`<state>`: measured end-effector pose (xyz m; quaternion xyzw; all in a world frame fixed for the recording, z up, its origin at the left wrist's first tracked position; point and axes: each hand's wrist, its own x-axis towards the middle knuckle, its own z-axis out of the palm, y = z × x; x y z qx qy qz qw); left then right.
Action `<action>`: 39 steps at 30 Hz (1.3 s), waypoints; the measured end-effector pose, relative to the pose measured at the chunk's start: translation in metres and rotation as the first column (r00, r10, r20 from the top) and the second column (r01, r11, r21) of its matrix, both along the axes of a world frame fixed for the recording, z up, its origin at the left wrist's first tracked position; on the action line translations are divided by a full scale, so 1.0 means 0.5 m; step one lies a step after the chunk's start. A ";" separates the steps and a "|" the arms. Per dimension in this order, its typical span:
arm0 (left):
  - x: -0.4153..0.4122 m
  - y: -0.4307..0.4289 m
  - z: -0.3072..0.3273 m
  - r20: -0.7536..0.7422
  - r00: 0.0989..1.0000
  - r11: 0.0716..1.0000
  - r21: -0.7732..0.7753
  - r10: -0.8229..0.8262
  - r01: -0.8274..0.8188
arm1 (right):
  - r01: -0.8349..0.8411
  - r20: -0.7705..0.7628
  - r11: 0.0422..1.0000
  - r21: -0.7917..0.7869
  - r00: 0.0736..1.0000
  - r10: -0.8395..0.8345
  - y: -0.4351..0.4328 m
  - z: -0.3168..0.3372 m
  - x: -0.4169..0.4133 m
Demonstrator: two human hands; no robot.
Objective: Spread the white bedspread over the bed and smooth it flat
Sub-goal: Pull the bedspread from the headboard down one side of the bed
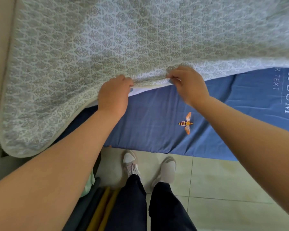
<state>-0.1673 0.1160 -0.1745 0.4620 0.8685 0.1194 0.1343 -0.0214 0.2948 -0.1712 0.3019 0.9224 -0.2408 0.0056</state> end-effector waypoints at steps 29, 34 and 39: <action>0.171 -0.339 0.023 0.609 0.674 0.890 -0.424 0.418 -0.168 | -0.184 0.472 0.970 -0.161 0.848 0.239 -0.334 0.035 0.204; 0.103 -0.424 0.015 0.556 -0.012 0.344 -0.529 0.831 -0.776 | -0.352 0.253 0.936 -0.001 0.905 0.341 -0.426 0.033 0.151; 0.045 -0.461 -0.017 0.687 -0.573 0.128 -0.683 0.446 -0.719 | -0.501 0.385 0.844 0.192 0.830 0.404 -0.487 0.007 0.086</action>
